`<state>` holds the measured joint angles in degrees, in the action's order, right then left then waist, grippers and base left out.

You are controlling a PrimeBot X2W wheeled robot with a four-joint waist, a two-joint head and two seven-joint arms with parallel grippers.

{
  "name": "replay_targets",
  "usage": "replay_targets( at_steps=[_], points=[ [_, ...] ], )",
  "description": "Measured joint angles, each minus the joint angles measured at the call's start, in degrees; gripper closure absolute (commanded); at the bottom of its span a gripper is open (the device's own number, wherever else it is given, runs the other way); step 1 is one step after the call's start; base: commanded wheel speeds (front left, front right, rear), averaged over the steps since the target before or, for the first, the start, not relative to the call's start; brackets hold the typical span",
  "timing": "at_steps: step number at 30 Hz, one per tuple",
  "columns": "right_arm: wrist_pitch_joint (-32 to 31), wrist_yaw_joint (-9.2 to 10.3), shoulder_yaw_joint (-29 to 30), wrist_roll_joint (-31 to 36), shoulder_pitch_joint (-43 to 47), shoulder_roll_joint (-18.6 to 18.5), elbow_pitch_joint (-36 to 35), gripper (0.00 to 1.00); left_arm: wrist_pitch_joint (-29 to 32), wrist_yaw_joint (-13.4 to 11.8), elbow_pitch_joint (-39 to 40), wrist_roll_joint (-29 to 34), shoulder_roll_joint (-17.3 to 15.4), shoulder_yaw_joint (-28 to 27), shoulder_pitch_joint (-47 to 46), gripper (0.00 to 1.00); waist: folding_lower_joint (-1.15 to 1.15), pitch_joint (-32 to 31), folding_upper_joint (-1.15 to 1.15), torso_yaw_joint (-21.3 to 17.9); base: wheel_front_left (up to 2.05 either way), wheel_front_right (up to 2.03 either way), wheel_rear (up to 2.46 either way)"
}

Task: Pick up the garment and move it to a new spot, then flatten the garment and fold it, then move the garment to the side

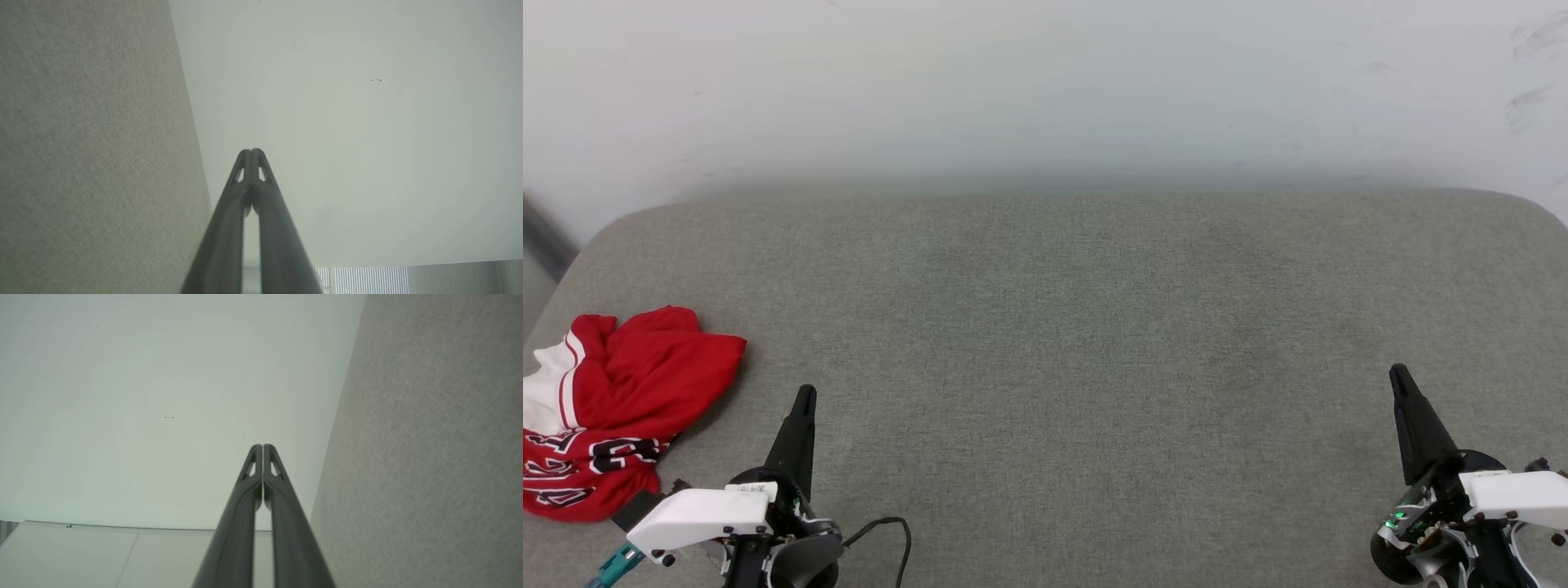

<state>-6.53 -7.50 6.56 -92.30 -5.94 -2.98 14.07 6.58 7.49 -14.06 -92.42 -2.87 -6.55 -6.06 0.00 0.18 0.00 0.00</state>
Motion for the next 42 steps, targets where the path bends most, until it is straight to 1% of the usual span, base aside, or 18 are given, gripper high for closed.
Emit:
replay_targets(
  at_steps=[42],
  points=[
    [0.0,0.00,0.0,0.0,0.0,0.0,0.0,1.00,0.0,0.0,0.0,0.0,0.0,0.0,0.0,1.00,0.00,0.0,0.00,0.0,0.00,0.00,0.00]
  ],
)
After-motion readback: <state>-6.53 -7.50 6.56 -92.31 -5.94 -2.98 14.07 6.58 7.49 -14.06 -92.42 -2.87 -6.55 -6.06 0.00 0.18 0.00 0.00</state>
